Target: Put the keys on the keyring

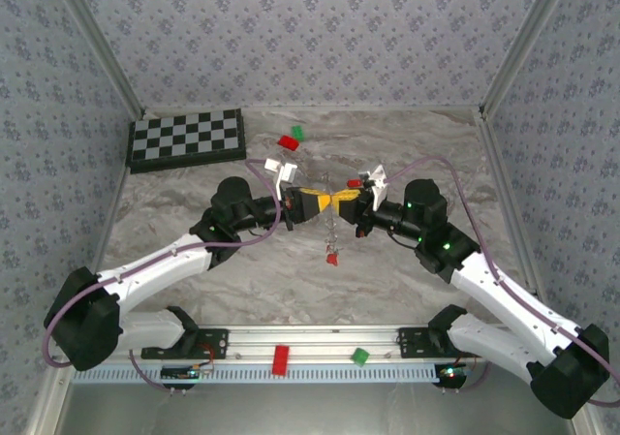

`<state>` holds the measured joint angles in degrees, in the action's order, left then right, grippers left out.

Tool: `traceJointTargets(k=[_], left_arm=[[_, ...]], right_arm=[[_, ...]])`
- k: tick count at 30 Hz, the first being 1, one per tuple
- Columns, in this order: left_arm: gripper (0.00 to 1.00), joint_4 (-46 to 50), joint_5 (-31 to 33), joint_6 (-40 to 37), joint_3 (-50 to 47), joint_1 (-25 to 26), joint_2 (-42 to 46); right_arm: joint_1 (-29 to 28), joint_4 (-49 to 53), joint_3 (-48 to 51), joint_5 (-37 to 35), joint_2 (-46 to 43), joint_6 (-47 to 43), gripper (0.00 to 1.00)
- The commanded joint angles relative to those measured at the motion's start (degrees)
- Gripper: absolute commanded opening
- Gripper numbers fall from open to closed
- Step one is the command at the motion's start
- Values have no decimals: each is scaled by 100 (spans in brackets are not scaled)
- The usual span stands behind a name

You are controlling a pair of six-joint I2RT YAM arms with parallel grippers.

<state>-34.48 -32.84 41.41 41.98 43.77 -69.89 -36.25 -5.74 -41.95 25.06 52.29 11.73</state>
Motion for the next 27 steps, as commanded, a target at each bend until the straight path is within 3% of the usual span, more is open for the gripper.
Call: traceJointTargets(k=[1, 7, 9, 14, 19, 22, 27], left_arm=[[0, -319, -159, -80, 238, 15, -10], [0, -267, -126, -116, 223, 6, 1], [13, -252, -118, -126, 223, -7, 10], [24, -486, -231, 159, 135, -155, 83], [28, -828, -313, 589, -19, -394, 134], [36, -870, -420, 711, -26, -396, 56], [36, -841, -463, 785, -20, -401, -150]], right_arm=[[-21, -72, -62, 181, -56, -29, 0], [147, -314, 107, 457, -149, 249, 0], [212, -407, 141, 544, -159, 336, 0], [310, -581, 242, 624, -187, 483, 0], [330, -672, 285, 649, -193, 528, 0], [350, -755, 316, 658, -196, 563, 0], [367, -793, 317, 702, -185, 592, 0]])
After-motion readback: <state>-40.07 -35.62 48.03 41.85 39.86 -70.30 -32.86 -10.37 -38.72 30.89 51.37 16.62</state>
